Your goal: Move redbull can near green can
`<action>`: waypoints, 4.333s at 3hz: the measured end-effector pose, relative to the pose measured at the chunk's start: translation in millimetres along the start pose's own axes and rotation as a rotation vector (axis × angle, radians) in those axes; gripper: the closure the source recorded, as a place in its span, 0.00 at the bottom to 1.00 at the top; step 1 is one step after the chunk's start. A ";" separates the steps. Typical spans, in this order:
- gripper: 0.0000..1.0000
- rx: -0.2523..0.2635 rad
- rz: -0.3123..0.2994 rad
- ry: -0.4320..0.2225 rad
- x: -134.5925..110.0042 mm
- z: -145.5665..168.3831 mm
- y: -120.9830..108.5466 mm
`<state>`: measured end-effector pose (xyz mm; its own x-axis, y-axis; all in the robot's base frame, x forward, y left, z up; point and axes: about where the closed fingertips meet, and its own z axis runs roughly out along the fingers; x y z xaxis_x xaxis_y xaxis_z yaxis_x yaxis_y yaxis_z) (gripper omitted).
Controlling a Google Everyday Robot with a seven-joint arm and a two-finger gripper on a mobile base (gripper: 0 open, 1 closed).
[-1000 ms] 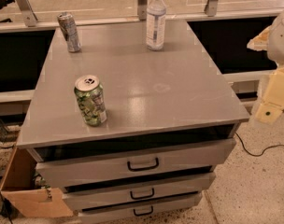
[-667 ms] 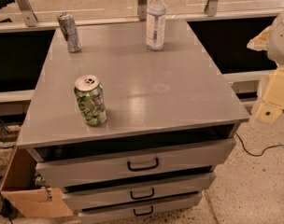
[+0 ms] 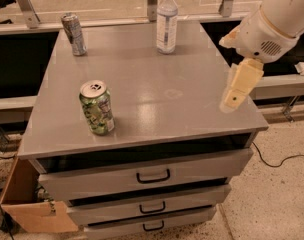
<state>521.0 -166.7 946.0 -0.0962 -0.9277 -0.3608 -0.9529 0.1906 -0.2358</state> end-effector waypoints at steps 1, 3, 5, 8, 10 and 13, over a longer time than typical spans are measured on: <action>0.00 -0.039 -0.073 -0.137 -66.3 59.7 -36.2; 0.00 -0.038 -0.089 -0.156 -71.5 61.9 -39.3; 0.00 -0.028 -0.132 -0.296 -151.7 118.4 -96.6; 0.00 0.035 0.000 -0.531 -281.6 195.9 -157.9; 0.00 0.110 0.189 -0.655 -353.0 234.0 -173.4; 0.01 0.109 0.329 -0.819 -418.0 271.8 -206.6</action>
Offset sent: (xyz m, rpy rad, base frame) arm 0.0470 0.0599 -0.0144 0.0949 -0.0173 0.0926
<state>836.2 269.0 900.3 -0.0850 -0.3078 -0.9477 -0.8765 0.4754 -0.0758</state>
